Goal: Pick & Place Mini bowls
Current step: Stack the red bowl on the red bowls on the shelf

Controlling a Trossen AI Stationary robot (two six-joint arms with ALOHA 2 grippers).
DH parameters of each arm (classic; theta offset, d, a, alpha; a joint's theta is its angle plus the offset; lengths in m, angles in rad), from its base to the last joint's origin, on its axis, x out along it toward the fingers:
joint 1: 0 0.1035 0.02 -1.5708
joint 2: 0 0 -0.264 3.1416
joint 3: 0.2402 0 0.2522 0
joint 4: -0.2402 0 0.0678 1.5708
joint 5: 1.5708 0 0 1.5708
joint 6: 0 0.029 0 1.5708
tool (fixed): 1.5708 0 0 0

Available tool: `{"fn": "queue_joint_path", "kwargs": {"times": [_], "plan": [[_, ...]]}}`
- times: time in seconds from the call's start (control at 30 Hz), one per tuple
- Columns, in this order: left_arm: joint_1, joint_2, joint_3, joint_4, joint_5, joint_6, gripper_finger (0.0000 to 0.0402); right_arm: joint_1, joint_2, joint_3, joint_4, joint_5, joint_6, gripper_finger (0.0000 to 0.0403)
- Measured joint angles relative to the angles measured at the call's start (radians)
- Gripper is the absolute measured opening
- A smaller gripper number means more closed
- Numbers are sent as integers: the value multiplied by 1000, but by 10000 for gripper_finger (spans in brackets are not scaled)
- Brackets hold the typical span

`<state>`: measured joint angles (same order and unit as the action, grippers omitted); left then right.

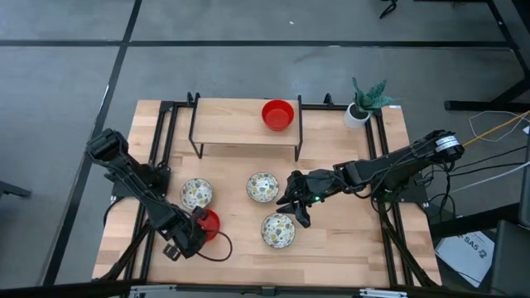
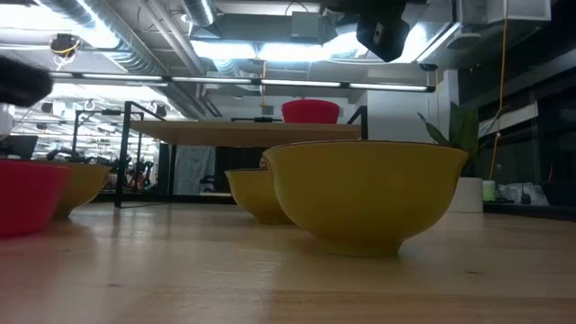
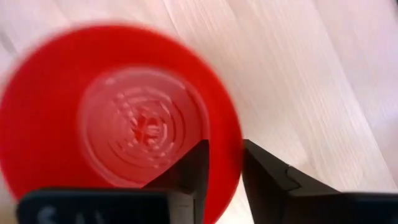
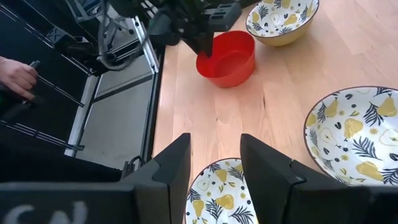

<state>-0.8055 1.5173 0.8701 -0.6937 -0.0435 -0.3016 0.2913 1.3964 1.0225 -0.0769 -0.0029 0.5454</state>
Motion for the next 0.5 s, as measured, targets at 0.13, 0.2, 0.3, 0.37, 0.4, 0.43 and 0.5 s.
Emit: {"fn": "queue_joint_path", "kwargs": {"times": [0.13, 0.2, 0.3, 0.37, 0.4, 0.43, 0.5], "plan": [[3, 0, 32, 1, -37, -33, 37, 0, 0, 0, 0, 0, -3, 140], [4, 0, 33, 1, -36, -74, 12, 0, 0, 0, 0, 0, -3, 140], [5, 0, 33, 1, -37, -140, 4, 0, 0, 0, 0, 1, -3, 140], [5, 0, 33, 1, -45, -173, 2, 0, 0, 0, 0, 1, -4, 140], [5, 0, 33, 1, -48, -187, 2, 0, 0, 0, -1, 1, -4, 140], [5, 0, 33, 1, -49, -197, 2, 0, 0, 0, -1, 1, -4, 140], [5, 0, 33, 2, -46, -214, 3, 0, 0, 0, -1, 1, -4, 140]]}}
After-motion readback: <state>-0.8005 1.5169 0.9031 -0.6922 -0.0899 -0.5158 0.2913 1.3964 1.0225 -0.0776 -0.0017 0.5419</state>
